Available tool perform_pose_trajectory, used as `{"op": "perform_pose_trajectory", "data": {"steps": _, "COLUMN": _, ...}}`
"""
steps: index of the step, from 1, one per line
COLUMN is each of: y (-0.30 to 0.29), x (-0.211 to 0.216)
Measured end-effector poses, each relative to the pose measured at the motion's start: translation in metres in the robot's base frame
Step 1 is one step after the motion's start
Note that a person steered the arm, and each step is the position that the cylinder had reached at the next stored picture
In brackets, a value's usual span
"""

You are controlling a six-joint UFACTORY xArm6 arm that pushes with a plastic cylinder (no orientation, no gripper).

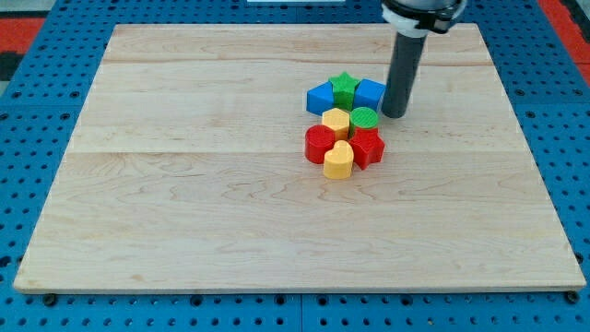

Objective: Place the yellow heart in between red circle and red star

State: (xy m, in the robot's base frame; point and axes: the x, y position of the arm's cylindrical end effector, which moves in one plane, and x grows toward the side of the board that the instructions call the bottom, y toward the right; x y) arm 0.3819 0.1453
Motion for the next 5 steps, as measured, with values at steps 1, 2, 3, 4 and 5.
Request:
{"op": "perform_pose_trajectory", "data": {"steps": 1, "y": 0.011, "x": 0.041}}
{"op": "perform_pose_trajectory", "data": {"steps": 2, "y": -0.006, "x": 0.089}}
{"op": "perform_pose_trajectory", "data": {"steps": 3, "y": -0.038, "x": 0.135}}
{"op": "perform_pose_trajectory", "data": {"steps": 4, "y": -0.070, "x": 0.123}}
{"op": "perform_pose_trajectory", "data": {"steps": 5, "y": -0.070, "x": 0.107}}
